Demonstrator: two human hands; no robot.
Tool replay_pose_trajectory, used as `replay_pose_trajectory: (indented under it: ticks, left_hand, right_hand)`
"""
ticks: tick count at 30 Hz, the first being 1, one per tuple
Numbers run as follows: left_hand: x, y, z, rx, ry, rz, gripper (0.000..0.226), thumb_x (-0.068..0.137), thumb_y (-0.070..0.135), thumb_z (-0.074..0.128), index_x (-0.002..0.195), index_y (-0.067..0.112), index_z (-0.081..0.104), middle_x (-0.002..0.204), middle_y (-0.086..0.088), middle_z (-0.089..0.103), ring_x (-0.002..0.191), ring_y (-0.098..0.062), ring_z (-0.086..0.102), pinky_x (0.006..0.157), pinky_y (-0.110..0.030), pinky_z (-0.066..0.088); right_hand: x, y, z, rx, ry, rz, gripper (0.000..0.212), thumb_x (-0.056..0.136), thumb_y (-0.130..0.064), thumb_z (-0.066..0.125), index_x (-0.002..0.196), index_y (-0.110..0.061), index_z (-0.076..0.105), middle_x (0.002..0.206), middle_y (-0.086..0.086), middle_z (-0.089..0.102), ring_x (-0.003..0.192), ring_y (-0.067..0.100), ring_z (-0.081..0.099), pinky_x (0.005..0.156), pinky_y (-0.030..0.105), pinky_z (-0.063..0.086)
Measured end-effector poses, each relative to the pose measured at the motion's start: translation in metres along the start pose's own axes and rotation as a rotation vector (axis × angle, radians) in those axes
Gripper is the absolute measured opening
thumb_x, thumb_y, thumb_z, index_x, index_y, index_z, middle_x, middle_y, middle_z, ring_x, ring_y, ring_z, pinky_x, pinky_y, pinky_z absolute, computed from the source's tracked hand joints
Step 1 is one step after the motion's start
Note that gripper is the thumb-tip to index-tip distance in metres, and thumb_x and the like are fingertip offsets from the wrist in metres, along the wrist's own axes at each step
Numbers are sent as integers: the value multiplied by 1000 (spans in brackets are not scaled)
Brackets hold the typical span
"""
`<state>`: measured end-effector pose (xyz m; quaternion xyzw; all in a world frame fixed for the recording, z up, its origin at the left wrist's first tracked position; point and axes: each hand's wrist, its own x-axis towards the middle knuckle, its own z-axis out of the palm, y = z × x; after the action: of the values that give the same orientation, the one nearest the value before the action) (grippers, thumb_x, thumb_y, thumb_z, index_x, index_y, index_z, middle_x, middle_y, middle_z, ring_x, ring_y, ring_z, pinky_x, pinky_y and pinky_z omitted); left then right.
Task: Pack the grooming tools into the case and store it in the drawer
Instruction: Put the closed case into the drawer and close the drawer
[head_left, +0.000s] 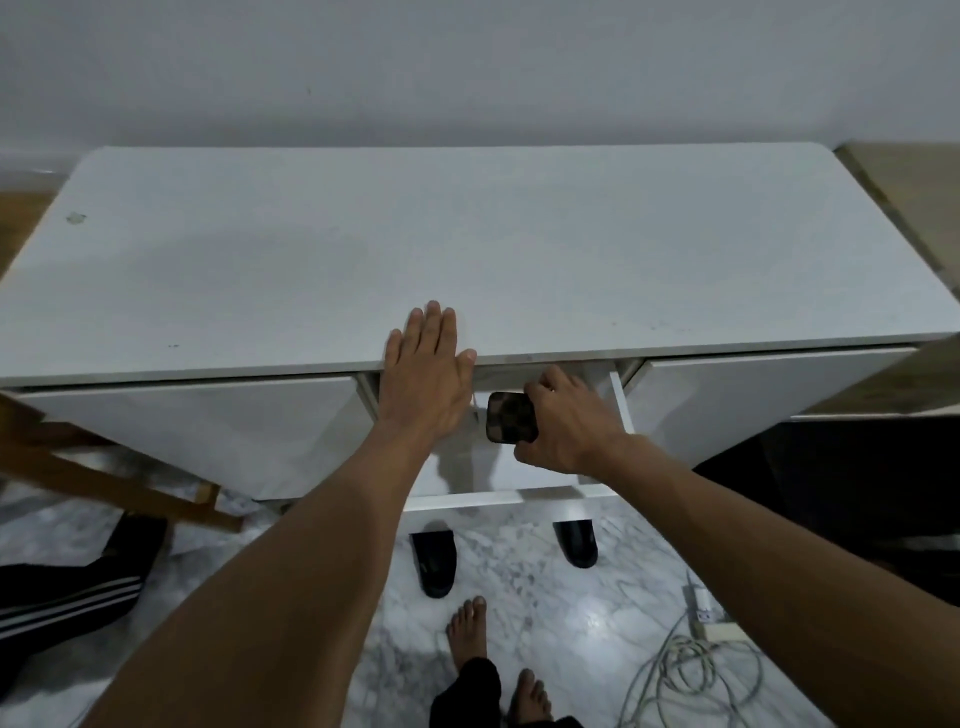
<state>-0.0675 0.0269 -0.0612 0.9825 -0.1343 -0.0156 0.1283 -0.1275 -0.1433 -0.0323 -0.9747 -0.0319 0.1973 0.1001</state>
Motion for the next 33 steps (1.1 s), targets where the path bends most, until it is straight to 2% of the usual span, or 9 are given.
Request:
replay_pose_trajectory:
  ticks: [10,14,24,29,33]
  left_hand:
    - [2,1,16,35,131,-23,59,98,42,15,150,14,22,158,-7,20,146,-22,14,117,-41,10]
    - [2,1,18,32,144,-30,59,99,41,18,150,14,24,158,-6,22,146,-22,16,117,-41,13]
    - [3,-1,20,40,142,-36,58,98,40,23,150,14,26,158,-4,22,146,-20,16,117,-41,15]
    - [3,-1,21,42,143,-31,58,98,39,22,150,14,26,158,-5,23,146,-20,16,116,-42,16]
    - [2,-1,21,39,143,-26,58,98,39,23,150,14,26,158,-4,22,146,-21,16,116,-42,17]
  right_hand:
    - [69,14,44,46,-112,72,67,72,-36,71,130,-10,48,132,14,42,120,35,42,98,44,48]
    - [93,19,62,62,-152,83,67,72,-34,70,130,-12,47,132,12,47,122,33,40,100,41,46]
    - [129,26,95,96,-137,71,83,67,-26,75,142,-15,39,142,9,50,131,34,43,109,43,39]
    - [131,29,102,91,-94,56,81,67,-25,73,141,-16,40,141,8,51,130,32,46,109,40,39]
    - [122,28,96,58,-97,61,83,74,-32,68,146,-15,30,150,11,39,138,34,34,115,45,29]
